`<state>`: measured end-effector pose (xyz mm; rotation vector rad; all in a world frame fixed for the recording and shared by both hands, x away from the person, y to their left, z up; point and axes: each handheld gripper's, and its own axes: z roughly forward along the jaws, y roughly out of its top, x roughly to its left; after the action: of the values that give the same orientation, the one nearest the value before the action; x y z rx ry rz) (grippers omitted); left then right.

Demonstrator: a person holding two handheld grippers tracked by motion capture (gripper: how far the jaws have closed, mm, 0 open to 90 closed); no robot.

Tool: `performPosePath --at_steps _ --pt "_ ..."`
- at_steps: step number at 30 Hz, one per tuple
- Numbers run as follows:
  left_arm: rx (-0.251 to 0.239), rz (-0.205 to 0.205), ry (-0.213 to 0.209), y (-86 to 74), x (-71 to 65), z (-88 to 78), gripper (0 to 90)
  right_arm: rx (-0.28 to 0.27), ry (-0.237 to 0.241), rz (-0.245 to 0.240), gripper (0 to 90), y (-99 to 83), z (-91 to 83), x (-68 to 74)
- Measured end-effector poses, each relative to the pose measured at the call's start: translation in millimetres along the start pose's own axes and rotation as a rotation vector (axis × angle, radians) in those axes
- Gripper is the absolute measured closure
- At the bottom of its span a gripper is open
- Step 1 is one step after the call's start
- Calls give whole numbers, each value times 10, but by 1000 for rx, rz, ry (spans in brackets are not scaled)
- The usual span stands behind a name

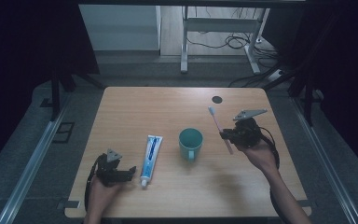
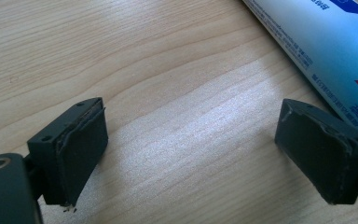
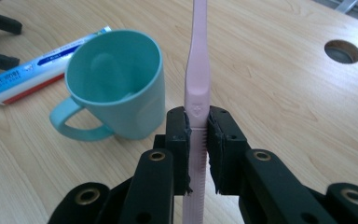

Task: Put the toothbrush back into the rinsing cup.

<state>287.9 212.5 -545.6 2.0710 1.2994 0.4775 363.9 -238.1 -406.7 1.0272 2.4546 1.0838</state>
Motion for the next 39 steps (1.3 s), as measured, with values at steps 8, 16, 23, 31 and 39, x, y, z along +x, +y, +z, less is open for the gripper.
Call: performPosePath --at_steps 8,16,23,31,39 --pt "0 0 0 0 0 0 94 -37 15 4 785 44 15 17" --pt "0 0 -1 0 1 0 93 -62 27 3 784 134 22 47" --pt "0 0 -1 0 1 0 94 -85 38 4 785 221 39 83" --pt "0 0 -1 0 1 0 94 -109 48 -4 785 325 80 139" --pt "3 3 -1 0 3 -2 93 -128 58 -6 785 414 130 185"
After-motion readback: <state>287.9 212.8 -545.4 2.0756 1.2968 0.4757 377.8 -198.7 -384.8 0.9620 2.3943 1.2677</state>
